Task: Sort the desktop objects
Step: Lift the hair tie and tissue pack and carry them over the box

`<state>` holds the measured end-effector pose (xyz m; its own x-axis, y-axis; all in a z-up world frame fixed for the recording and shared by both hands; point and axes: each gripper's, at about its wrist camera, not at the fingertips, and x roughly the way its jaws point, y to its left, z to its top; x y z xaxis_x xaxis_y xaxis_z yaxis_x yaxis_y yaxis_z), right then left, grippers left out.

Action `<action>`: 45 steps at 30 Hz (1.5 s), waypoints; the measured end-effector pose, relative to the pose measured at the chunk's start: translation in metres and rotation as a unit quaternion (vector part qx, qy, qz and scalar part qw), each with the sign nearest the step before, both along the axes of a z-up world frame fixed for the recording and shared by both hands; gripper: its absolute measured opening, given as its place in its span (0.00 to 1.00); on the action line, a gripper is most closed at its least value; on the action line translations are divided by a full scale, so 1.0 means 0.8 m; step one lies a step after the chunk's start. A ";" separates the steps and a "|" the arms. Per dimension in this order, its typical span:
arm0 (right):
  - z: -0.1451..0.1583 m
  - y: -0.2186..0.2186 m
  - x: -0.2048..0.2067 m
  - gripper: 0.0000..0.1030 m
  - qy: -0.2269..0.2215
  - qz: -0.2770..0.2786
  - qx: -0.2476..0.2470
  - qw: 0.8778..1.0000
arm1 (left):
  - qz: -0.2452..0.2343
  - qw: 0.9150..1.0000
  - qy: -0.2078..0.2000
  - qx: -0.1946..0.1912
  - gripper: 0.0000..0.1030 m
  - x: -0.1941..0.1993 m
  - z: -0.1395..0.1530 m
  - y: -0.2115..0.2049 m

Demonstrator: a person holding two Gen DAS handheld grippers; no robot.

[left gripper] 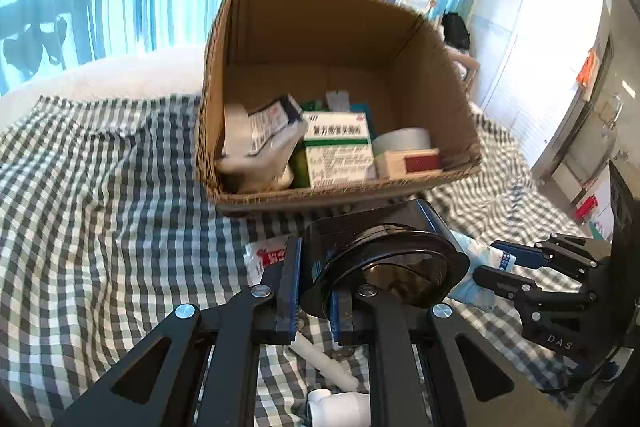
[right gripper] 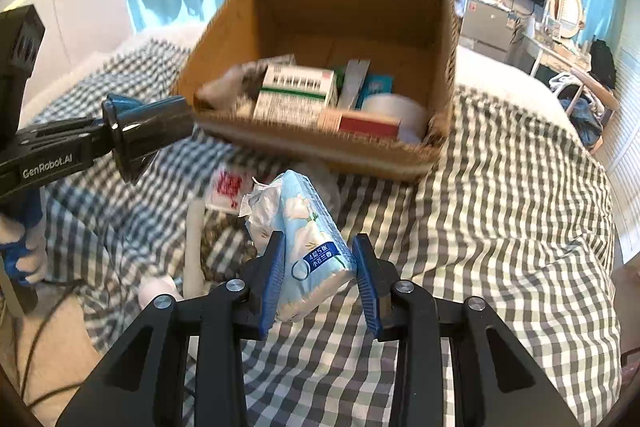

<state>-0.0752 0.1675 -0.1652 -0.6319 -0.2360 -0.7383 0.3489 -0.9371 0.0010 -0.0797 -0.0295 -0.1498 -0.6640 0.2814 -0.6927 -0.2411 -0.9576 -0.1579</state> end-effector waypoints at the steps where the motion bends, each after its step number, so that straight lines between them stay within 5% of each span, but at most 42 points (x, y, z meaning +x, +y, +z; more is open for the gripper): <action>1: 0.004 0.001 0.001 0.32 0.008 -0.004 -0.001 1.000 | 0.000 1.000 0.006 0.000 0.11 0.003 0.005 0.000; 12: 0.082 0.018 0.032 0.32 0.114 -0.023 -0.071 0.991 | 0.015 0.997 0.070 0.036 0.11 0.032 0.061 -0.006; 23: 0.170 0.024 0.045 0.33 0.202 -0.055 -0.122 0.970 | 0.020 0.986 0.161 0.037 0.11 0.060 0.157 -0.001; 36: 0.279 -0.018 0.019 0.33 0.301 -0.035 -0.081 0.950 | 0.020 0.971 0.238 0.031 0.11 0.035 0.243 0.001; 45: 0.297 -0.009 -0.017 0.33 0.322 -0.046 -0.095 0.941 | 0.030 0.960 0.276 0.016 0.11 -0.009 0.272 0.003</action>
<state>-0.0892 0.1604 0.0724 -0.9579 -0.2471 -0.1460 0.2515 -0.9678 -0.0126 -0.0867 -0.0274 0.0678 -0.9436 0.2461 -0.2215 -0.2409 -0.9692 -0.0508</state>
